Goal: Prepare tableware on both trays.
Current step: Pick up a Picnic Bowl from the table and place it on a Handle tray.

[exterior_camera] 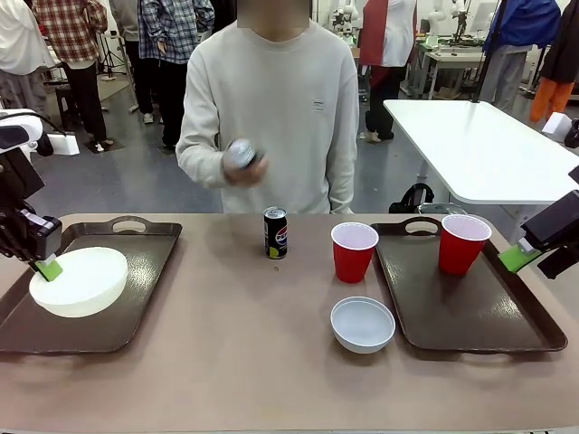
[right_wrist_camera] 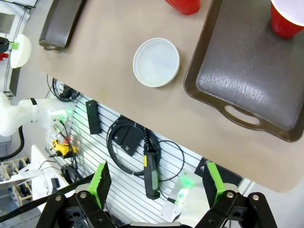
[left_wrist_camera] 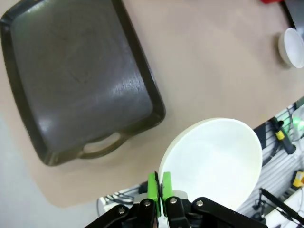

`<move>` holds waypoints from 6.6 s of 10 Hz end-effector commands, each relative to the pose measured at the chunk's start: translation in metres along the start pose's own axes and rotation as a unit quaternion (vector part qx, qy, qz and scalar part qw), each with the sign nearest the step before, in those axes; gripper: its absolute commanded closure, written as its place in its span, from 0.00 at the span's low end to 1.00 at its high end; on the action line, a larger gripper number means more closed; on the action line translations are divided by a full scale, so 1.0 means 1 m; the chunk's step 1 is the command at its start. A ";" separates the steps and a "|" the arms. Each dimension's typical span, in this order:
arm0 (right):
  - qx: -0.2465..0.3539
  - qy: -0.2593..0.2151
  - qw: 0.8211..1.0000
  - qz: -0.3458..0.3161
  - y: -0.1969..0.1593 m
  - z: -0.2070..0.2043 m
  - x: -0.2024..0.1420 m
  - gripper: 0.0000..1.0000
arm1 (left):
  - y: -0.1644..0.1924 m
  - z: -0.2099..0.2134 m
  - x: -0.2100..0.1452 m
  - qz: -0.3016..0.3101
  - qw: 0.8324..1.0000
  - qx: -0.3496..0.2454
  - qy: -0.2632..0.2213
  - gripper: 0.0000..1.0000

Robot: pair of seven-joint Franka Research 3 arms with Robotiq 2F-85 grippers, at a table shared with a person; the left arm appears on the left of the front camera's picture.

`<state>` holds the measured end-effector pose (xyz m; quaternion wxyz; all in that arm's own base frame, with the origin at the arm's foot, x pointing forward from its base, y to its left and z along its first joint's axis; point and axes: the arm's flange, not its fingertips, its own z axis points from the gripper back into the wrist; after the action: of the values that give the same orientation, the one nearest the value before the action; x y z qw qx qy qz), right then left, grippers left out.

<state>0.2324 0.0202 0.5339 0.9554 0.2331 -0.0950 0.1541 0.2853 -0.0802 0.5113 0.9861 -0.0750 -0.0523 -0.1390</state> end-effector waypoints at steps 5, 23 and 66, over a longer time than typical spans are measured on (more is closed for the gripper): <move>-0.008 0.000 1.000 -0.004 -0.001 -0.002 0.000 0.00 | 0.025 -0.044 0.066 0.064 0.995 0.051 -0.062 0.96; -0.008 0.000 1.000 -0.004 -0.001 -0.002 0.000 0.00 | 0.038 -0.024 0.007 0.048 0.998 0.038 -0.004 0.96; -0.254 0.077 0.964 0.029 0.135 -0.111 0.117 0.00 | 0.096 0.010 -0.020 0.159 0.849 -0.503 -0.016 0.02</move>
<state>0.2838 0.2130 0.5274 0.9760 -0.0140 -0.0516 0.2109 0.2928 0.0173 0.5045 0.8265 -0.5616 0.0311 0.0233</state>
